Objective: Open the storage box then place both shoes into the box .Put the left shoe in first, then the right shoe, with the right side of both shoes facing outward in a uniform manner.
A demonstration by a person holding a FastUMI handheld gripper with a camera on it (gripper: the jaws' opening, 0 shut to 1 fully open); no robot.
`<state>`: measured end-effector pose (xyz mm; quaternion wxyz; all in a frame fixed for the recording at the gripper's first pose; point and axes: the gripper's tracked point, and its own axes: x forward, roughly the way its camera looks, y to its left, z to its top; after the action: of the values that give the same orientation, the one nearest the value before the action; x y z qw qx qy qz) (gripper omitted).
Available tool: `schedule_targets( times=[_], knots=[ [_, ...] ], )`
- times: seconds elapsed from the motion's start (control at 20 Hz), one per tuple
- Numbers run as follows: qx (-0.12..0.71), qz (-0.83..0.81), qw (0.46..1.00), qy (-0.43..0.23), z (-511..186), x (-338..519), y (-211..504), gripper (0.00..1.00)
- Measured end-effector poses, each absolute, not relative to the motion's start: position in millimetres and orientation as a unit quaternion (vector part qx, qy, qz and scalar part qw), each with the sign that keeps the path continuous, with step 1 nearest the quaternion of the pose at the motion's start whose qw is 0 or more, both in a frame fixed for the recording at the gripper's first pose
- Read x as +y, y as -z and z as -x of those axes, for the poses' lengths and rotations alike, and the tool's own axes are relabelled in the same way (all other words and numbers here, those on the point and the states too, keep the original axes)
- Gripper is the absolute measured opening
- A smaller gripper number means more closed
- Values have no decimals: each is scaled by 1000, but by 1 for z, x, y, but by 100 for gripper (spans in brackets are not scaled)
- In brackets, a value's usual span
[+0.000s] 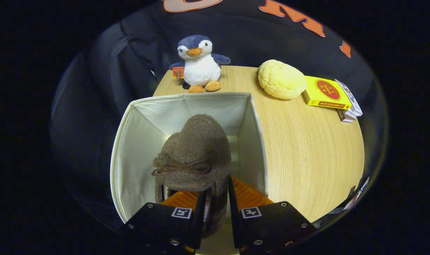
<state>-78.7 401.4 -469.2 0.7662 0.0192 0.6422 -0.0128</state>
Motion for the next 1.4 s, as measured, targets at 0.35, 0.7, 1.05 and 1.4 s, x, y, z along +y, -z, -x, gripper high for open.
schedule_targets(
  times=[0.35, 0.7, 1.05, 1.4],
  knots=[
    [570, -34, 820, -44, 61, 380, 395, 53],
    [429, -21, 901, -58, 30, 272, 303, 70],
    [281, -31, 959, -22, 31, 132, 214, 80],
    [187, -18, 982, 5, 55, 20, 165, 88]
  ],
)
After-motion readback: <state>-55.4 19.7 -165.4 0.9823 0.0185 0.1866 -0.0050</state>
